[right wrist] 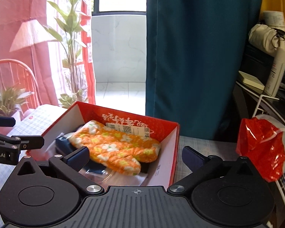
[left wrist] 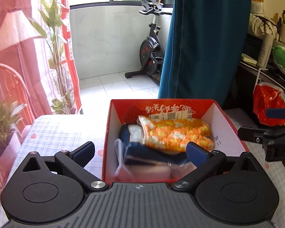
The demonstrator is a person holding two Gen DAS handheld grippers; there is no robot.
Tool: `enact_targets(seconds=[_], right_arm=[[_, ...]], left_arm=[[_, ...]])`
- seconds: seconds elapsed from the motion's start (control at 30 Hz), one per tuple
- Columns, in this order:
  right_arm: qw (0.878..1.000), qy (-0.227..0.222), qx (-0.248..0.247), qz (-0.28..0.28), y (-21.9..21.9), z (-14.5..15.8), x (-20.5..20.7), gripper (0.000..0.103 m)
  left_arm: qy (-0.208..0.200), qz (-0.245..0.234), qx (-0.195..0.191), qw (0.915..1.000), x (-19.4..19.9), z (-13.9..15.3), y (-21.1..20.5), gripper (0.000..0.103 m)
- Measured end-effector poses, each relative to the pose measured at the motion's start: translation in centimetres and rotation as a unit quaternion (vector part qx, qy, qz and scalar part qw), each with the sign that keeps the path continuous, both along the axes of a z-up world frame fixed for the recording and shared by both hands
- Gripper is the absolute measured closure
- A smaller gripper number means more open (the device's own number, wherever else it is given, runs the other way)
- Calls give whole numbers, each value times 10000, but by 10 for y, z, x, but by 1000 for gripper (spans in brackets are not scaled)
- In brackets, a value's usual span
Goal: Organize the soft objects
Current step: 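Move both grippers back to the grey knit cloth beside the box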
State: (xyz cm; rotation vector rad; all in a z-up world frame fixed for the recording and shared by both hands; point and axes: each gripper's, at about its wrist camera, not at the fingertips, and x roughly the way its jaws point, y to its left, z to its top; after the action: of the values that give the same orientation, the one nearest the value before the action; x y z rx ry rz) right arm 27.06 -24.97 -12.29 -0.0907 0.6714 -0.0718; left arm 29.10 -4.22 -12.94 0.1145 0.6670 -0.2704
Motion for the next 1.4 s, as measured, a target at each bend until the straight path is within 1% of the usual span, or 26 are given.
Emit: enact_targets(seconds=[0.1,0.2,0.33,0.43,0.57,0.7,0.83,0.97,1.03,1.13,1.27,1.37,1.4], right_arm=[[9999,-42,120,-63,3,-4,-19,0],[9997,-25,254,-48,5,-14,-38,0],[9995,160,284,-9,13,-41,-58,0],[9990,332,311,-34,16,-63,-68,0],[9980,455,425,-57,21,-88,-81,0],[9980,565,245,145,27,-111,-96,0],[9967,724,73,353,31,-133,-111,1],[9952,913,13,340,29,-152,-119,1],[9951,936,94,312,27,-157,-121,1],[9953,904,170,317,23,-159,-124,1],[9952,910,179,321,19,-161,-125,1],[9952,886,223,342,17,-162,-125,1],[9955,857,212,358,17,-162,-125,5]], left_arm=[[39,38,30,10000,-20,-4,8,0],[188,39,17,9998,-37,-14,16,0],[494,126,6,9987,-53,-39,27,0],[730,223,11,9971,-58,-58,34,0],[945,280,8,9951,-71,-80,42,0],[1157,271,121,9928,-95,-103,48,0],[1455,155,233,9890,-118,-128,49,0],[1507,134,410,9876,-126,-144,45,0],[1531,128,526,9867,-125,-151,43,0],[1471,95,721,9864,-126,-158,37,0],[1397,124,762,9872,-122,-161,38,0],[1342,255,870,9868,-114,-163,41,0],[1334,329,905,9864,-111,-164,43,0]])
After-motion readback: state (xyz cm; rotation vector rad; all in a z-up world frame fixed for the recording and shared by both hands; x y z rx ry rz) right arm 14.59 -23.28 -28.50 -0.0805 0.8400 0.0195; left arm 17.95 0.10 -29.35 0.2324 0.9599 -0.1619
